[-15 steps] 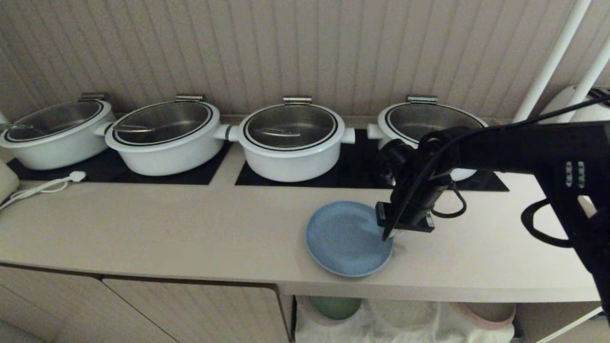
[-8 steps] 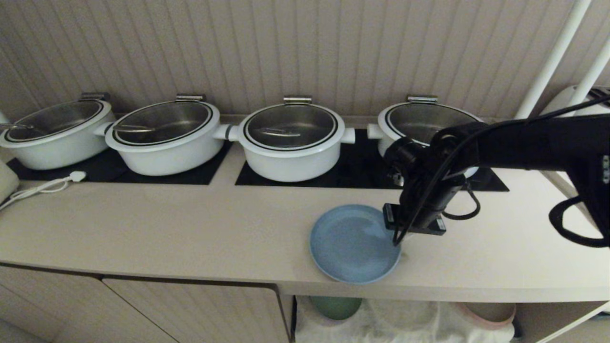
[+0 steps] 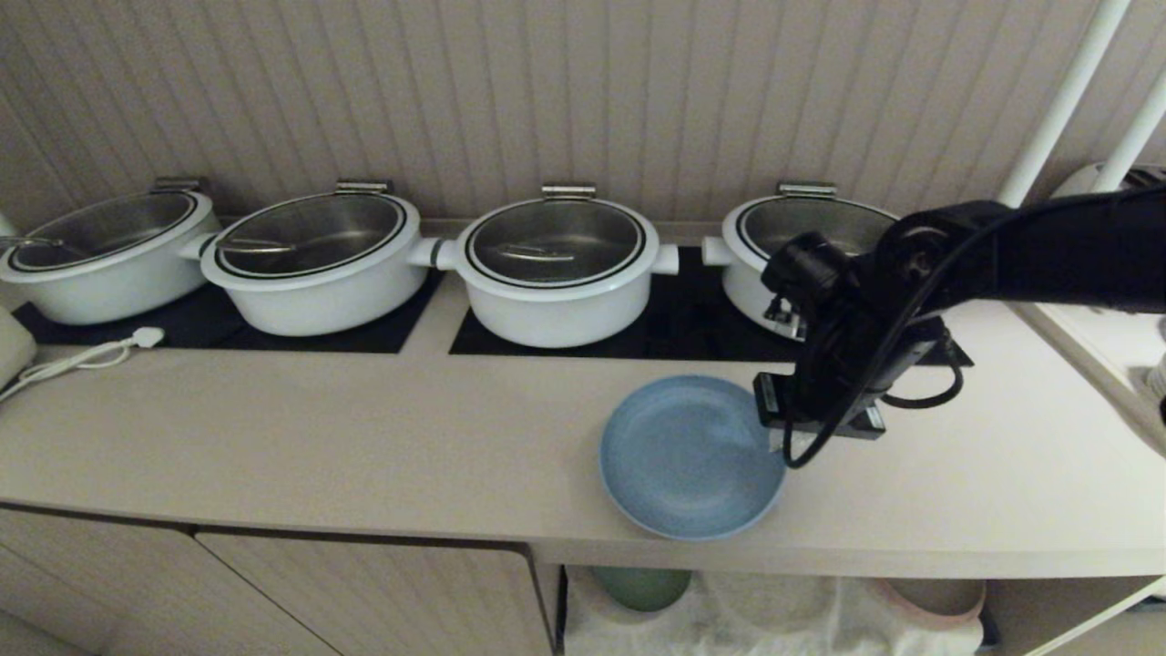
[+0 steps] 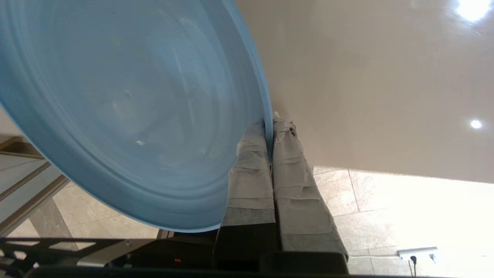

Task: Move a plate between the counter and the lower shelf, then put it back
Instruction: Pick up the plate, then put the plate in the cupboard

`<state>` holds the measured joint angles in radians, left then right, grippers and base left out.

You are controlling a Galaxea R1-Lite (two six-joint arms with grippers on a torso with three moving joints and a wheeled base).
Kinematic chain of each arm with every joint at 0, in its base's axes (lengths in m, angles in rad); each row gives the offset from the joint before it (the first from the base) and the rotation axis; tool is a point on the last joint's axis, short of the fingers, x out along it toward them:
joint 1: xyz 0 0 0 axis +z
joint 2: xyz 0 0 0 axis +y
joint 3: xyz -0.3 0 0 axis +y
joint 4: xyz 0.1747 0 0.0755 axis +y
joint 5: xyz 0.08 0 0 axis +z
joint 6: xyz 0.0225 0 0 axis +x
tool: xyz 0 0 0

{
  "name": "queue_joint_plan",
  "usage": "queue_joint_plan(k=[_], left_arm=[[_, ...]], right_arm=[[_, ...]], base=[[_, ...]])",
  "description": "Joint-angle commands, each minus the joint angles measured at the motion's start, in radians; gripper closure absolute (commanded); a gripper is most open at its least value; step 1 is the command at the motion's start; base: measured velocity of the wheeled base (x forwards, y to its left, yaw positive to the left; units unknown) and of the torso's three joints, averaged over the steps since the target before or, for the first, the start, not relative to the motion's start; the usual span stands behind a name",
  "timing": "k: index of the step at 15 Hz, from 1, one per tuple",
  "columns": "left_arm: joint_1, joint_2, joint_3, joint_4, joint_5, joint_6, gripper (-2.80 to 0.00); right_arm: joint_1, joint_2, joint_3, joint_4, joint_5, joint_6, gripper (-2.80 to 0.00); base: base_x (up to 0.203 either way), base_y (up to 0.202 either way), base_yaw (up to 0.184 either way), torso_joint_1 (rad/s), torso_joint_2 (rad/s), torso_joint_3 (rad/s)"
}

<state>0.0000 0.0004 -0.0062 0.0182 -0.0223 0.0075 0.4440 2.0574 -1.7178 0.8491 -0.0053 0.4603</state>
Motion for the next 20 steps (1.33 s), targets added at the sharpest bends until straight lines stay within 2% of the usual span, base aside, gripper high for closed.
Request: queue_joint_plan(k=[1,7,11,16,20], left_arm=[[0.000,0.000,0.000,0.000,-0.001,0.000,0.00],[0.000,0.000,0.000,0.000,-0.001,0.000,0.00],[0.000,0.000,0.000,0.000,-0.001,0.000,0.00],[0.000,0.000,0.000,0.000,-0.001,0.000,0.00],[0.000,0.000,0.000,0.000,-0.001,0.000,0.00]], right_arm=[[0.001,-0.054,0.034,0.002,-0.001,-0.014,0.00],[-0.003,-0.171,0.168,-0.003,0.005,-0.023,0.00],[-0.038,-0.277,0.280,-0.021,0.005,-0.036,0.00],[-0.135,-0.423,0.445,-0.024,0.005,-0.127,0.00],[-0.162,-0.528,0.557,-0.024,0.006,-0.180,0.00]], base=[[0.000,0.000,0.000,0.000,0.00,0.000],[0.000,0.000,0.000,0.000,0.00,0.000],[0.000,0.000,0.000,0.000,0.00,0.000],[0.000,0.000,0.000,0.000,0.00,0.000],[0.000,0.000,0.000,0.000,0.00,0.000]])
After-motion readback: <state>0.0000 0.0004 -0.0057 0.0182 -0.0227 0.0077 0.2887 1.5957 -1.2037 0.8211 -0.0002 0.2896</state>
